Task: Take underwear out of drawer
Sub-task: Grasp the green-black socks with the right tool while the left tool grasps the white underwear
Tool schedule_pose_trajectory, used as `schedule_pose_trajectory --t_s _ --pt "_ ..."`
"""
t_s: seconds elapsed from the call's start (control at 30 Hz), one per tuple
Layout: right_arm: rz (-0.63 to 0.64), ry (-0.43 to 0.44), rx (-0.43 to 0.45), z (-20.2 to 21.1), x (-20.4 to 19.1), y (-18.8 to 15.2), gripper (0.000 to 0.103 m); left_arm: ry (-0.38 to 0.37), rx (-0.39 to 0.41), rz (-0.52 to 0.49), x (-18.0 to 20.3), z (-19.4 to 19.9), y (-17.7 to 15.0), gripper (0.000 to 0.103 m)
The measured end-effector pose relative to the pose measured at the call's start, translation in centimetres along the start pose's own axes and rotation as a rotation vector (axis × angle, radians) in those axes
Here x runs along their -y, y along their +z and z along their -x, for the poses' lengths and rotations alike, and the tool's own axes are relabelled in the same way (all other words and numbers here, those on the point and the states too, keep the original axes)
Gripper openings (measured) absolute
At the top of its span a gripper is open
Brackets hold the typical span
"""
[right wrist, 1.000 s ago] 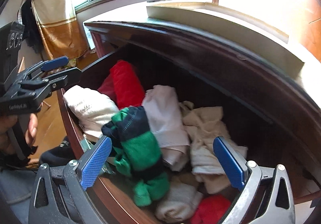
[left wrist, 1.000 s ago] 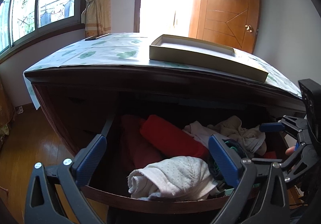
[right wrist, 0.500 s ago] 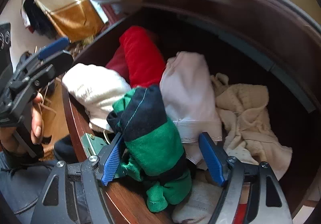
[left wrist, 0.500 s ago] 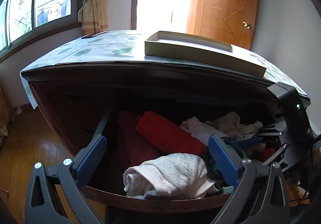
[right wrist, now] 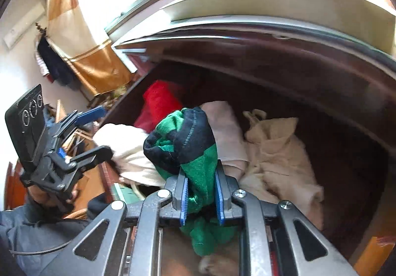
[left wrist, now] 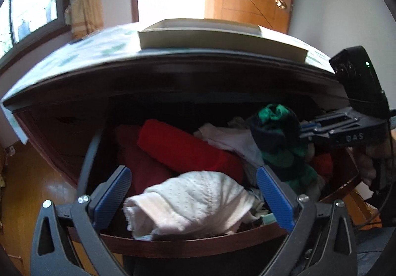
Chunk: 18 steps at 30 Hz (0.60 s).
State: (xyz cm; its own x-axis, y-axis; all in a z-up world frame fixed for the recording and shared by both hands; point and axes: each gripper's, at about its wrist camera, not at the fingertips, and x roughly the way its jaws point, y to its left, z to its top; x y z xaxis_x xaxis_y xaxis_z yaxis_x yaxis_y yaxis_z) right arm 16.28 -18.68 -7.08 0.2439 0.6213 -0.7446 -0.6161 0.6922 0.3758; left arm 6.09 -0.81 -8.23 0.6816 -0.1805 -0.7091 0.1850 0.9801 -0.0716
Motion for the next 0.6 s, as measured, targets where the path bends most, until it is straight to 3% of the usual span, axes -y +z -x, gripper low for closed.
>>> schedule_pose_trajectory --t_s 0.1,0.4,0.5,0.6 --pt "-0.018 0.012 -0.006 -0.4 0.3 0.1 0.019 -0.037 -0.07 -0.016 0.3 -1.2 0.3 0.098" --pt "-0.032 0.085 -0.093 -2.1 1.2 0.5 0.02 -0.019 -0.216 -0.152 2.7 -4.3 0.2 0.094" --pt "-0.029 0.067 -0.143 -2.8 1.0 0.4 0.032 -0.015 -0.228 -0.148 2.4 -4.8 0.0 0.089" --pt "-0.013 0.038 -0.172 -3.3 0.6 0.5 0.041 -0.013 -0.236 -0.145 2.0 -4.8 -0.1 0.077"
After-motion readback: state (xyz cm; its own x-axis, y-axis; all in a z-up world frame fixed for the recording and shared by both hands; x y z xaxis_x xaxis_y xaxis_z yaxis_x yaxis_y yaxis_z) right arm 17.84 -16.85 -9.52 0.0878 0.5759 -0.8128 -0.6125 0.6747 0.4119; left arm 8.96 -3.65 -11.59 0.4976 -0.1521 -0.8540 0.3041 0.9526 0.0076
